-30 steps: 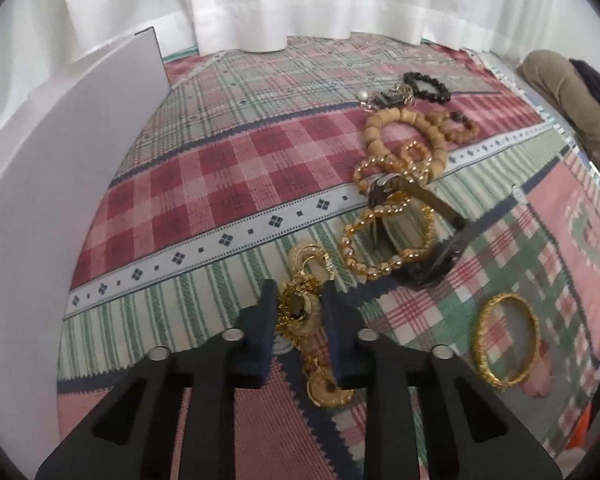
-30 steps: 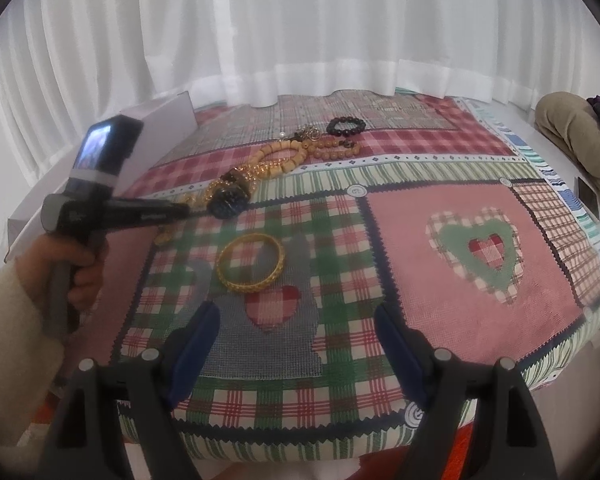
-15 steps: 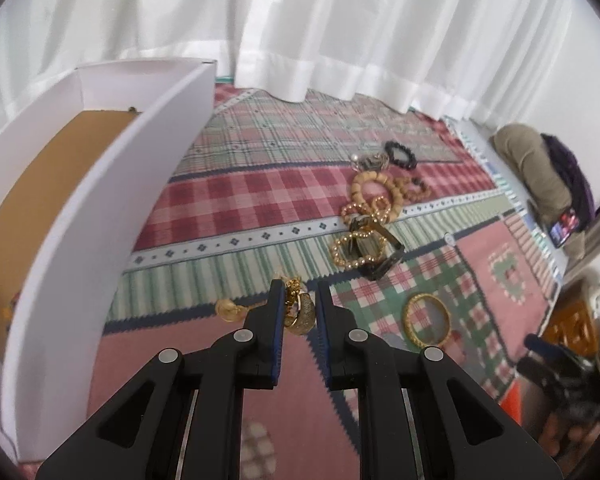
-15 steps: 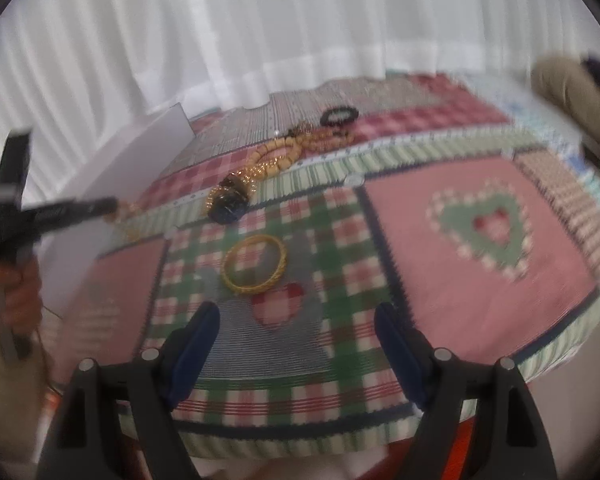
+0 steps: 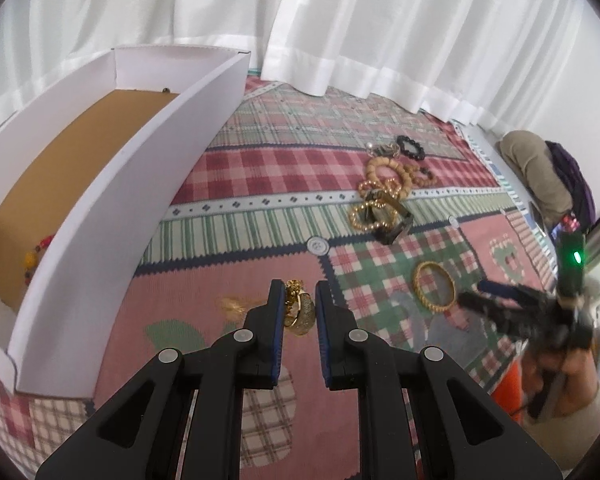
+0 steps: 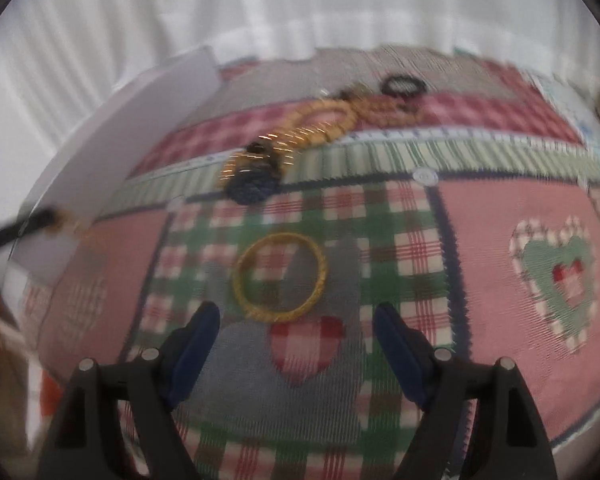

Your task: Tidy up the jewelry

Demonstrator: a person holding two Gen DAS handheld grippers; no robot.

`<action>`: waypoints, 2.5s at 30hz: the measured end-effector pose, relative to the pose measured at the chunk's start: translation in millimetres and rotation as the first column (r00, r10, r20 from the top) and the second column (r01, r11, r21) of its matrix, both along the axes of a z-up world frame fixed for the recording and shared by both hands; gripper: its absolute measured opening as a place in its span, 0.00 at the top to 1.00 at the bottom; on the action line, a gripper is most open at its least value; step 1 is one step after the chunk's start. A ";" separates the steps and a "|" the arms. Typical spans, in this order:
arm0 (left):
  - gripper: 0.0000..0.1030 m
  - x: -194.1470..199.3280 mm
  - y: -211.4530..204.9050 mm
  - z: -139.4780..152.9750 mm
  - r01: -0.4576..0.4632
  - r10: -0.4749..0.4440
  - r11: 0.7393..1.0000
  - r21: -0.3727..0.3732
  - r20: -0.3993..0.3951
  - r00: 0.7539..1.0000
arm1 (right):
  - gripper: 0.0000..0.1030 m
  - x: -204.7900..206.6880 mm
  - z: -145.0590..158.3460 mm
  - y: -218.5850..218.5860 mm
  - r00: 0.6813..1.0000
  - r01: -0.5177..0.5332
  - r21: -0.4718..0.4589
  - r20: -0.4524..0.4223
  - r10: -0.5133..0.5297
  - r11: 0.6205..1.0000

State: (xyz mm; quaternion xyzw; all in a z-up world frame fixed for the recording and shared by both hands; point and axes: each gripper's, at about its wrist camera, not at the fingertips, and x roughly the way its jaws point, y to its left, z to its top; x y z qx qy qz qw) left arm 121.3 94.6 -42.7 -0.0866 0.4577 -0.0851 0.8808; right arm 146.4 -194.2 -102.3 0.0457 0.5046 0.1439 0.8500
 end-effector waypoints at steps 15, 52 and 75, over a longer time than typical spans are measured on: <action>0.87 -18.7 -1.8 30.3 -0.032 0.028 0.997 0.076 0.057 0.998 | 0.94 3.8 44.6 31.9 0.991 -0.118 -0.115 0.048 0.125 0.986; 0.81 114.8 255.3 4.2 -0.469 0.478 0.875 0.117 -0.067 0.876 | 0.91 174.6 52.3 421.6 0.877 -0.480 0.068 0.005 0.480 0.875; 0.11 -6.7 58.3 68.0 -0.242 0.221 0.965 0.105 0.178 0.959 | 0.37 22.0 133.4 210.5 0.877 -0.339 -0.178 0.295 0.379 0.924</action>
